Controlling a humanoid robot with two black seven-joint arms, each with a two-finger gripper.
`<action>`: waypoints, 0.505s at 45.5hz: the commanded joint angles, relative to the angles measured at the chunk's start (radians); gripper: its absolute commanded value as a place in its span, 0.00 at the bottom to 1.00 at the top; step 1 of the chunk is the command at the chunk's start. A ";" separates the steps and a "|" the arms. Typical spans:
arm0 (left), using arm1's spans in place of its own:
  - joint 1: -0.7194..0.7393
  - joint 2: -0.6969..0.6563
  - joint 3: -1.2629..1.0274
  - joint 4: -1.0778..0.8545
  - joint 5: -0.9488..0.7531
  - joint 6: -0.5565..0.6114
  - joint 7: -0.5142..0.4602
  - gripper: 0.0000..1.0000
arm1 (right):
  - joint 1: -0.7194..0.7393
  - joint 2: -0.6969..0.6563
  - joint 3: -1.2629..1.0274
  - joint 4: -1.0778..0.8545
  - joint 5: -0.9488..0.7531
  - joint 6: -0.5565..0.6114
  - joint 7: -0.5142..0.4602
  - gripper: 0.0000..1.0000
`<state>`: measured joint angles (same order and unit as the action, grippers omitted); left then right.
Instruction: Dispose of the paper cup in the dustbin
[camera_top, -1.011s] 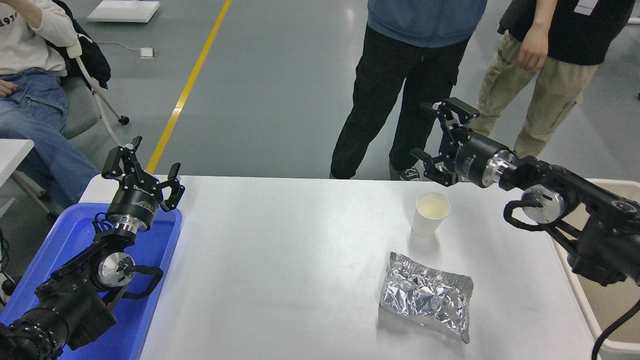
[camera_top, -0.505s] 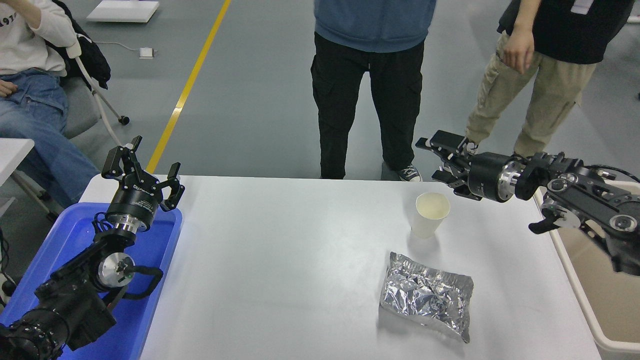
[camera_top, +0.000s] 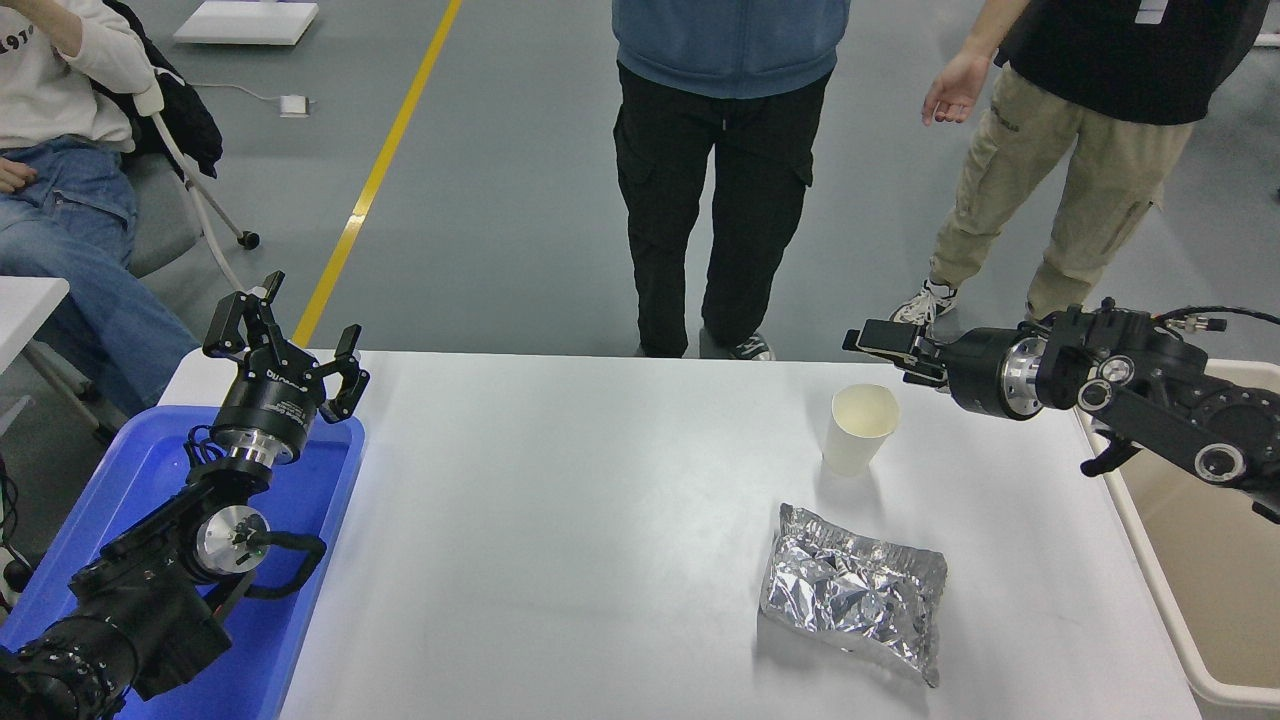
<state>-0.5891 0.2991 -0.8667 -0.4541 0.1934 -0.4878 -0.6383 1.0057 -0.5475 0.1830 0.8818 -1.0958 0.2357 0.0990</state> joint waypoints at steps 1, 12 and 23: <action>0.000 0.000 0.000 0.000 0.000 0.000 0.000 1.00 | 0.004 0.034 -0.100 -0.061 -0.052 -0.041 0.004 1.00; 0.000 0.000 0.000 0.000 0.000 0.000 0.000 1.00 | 0.002 0.118 -0.195 -0.165 -0.050 -0.099 0.019 1.00; 0.000 0.000 0.000 -0.002 0.000 0.000 0.000 1.00 | -0.013 0.182 -0.203 -0.265 -0.047 -0.107 0.030 1.00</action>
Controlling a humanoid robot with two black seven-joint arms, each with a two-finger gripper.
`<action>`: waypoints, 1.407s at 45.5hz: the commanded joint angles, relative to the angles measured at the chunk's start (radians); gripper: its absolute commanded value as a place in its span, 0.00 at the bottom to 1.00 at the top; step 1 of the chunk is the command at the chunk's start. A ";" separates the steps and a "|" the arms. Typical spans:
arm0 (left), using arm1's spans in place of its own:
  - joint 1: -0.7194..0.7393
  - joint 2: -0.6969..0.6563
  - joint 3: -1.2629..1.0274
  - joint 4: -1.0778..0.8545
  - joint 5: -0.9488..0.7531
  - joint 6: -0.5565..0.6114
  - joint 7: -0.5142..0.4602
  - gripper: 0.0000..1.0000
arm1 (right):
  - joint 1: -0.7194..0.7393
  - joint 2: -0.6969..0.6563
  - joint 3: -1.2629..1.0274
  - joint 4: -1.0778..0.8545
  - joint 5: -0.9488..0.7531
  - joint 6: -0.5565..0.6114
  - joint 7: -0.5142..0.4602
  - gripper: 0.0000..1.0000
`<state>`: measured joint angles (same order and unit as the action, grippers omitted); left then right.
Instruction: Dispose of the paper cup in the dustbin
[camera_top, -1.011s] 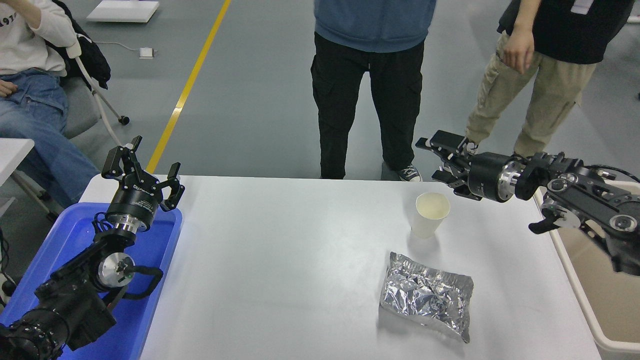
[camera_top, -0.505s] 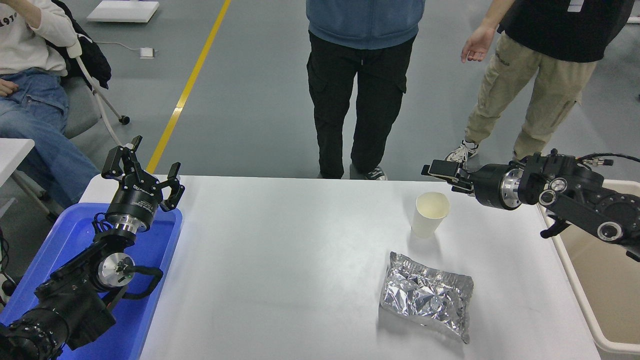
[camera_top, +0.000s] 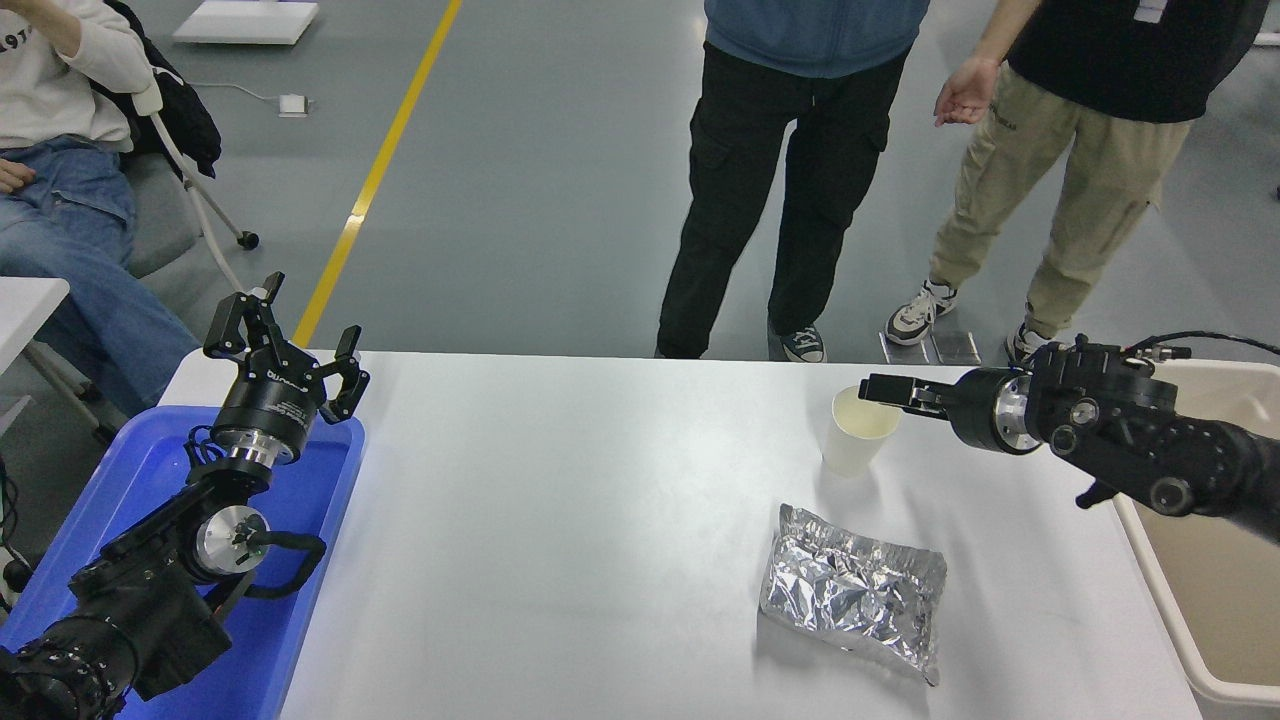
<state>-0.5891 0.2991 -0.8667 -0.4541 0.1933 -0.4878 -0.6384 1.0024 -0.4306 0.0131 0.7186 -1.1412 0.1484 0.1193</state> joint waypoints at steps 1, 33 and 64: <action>0.000 0.000 0.000 -0.002 0.000 0.000 0.000 1.00 | -0.010 0.076 -0.036 -0.120 0.001 -0.019 0.010 1.00; 0.000 0.000 0.000 -0.002 0.000 0.000 0.000 1.00 | -0.048 0.165 -0.035 -0.258 0.014 -0.061 0.056 0.87; 0.000 0.000 0.000 -0.002 0.000 0.000 0.000 1.00 | -0.041 0.165 -0.036 -0.246 0.070 -0.056 0.060 0.36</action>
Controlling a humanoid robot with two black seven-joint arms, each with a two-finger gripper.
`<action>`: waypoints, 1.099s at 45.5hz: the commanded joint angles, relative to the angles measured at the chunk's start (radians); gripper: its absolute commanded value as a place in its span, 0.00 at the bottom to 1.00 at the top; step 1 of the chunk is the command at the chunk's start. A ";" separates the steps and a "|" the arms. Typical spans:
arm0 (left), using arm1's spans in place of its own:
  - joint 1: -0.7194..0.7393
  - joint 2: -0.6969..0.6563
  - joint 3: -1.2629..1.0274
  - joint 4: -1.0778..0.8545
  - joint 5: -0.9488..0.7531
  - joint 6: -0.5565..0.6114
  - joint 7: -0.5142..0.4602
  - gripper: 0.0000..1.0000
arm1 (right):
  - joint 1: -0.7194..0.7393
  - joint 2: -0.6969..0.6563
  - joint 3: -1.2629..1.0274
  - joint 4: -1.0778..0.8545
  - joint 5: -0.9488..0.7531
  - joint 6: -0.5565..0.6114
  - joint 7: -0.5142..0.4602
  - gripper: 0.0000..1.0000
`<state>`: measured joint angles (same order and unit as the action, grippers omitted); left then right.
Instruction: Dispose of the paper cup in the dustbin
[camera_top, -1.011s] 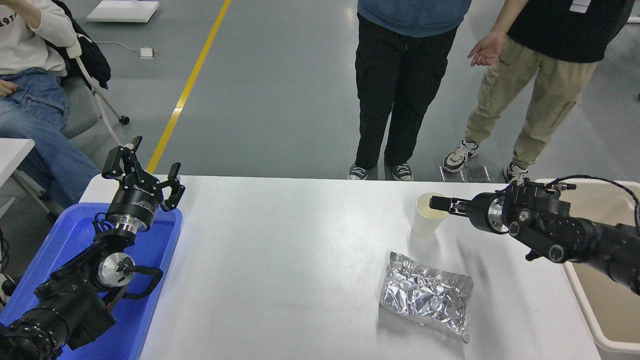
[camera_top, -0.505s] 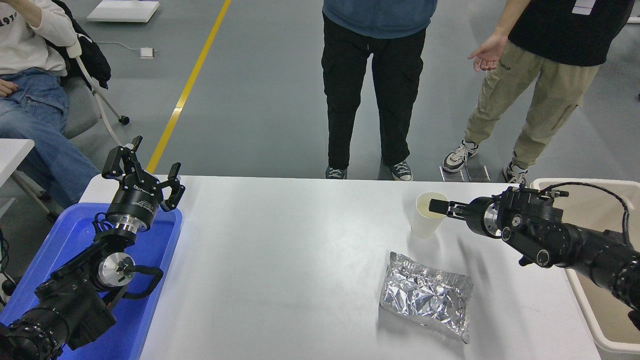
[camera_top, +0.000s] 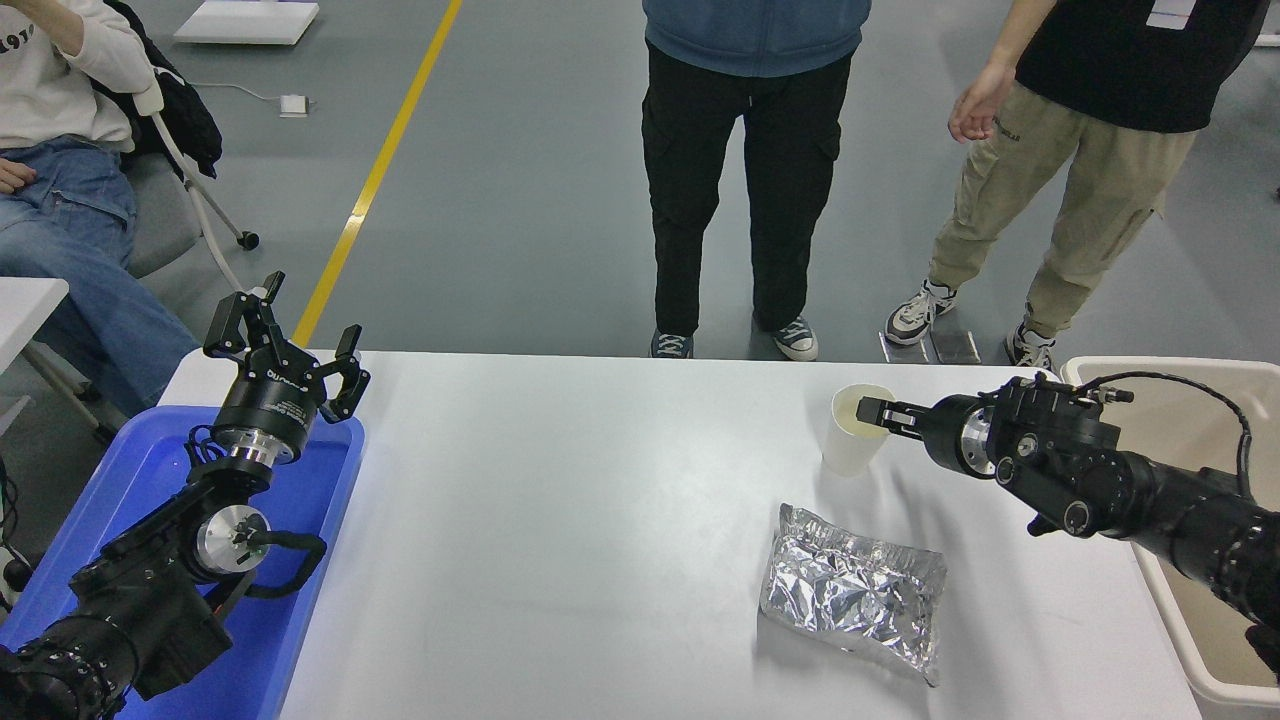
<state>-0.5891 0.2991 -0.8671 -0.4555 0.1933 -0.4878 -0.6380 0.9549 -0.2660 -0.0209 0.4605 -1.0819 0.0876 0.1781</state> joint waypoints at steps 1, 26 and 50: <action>0.000 0.000 0.000 0.001 0.000 0.000 0.000 1.00 | 0.007 0.001 -0.002 0.012 0.011 0.006 0.001 0.31; 0.000 0.002 -0.001 0.000 0.000 0.000 0.000 1.00 | 0.016 -0.001 -0.004 0.021 0.013 0.026 0.001 0.00; 0.000 0.003 -0.001 0.000 0.000 0.000 0.000 1.00 | 0.111 -0.166 -0.002 0.228 0.014 0.055 -0.009 0.00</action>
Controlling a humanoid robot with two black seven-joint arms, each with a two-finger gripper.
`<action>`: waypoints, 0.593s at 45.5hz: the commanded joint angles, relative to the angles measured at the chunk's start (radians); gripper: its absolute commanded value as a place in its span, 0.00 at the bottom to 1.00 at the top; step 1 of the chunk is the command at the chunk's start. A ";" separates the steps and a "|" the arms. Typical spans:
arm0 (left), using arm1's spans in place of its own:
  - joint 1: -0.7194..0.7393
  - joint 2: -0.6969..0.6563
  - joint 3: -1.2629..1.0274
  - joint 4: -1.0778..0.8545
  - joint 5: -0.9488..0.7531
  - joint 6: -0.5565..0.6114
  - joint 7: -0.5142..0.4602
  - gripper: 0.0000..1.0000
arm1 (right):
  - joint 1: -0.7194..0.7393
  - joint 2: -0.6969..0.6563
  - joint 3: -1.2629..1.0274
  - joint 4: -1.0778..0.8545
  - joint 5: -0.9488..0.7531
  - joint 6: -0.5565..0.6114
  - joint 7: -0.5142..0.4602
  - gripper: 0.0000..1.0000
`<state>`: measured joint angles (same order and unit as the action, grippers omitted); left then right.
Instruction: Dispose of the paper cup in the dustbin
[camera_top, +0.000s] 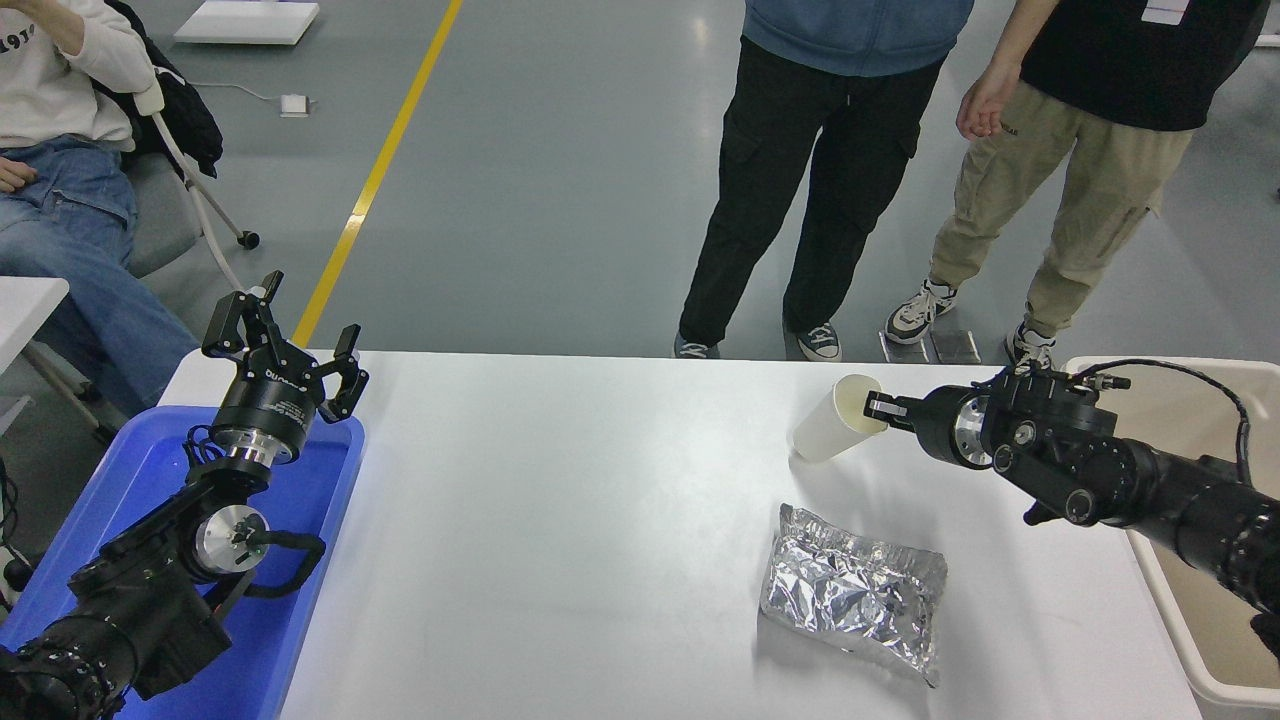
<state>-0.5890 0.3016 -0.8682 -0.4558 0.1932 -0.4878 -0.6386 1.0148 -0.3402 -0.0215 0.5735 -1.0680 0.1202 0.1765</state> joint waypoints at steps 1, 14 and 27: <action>0.000 0.001 0.000 0.000 0.000 -0.002 0.000 1.00 | 0.057 -0.105 -0.002 0.130 0.000 0.025 -0.009 0.00; 0.002 0.002 -0.002 0.000 0.000 -0.002 0.000 1.00 | 0.159 -0.243 -0.003 0.253 0.000 0.099 -0.012 0.00; 0.002 0.002 -0.002 -0.001 0.000 -0.002 0.000 1.00 | 0.225 -0.325 -0.003 0.344 0.000 0.116 -0.028 0.00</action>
<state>-0.5877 0.3036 -0.8694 -0.4560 0.1932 -0.4893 -0.6379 1.1817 -0.5867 -0.0245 0.8362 -1.0677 0.2116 0.1620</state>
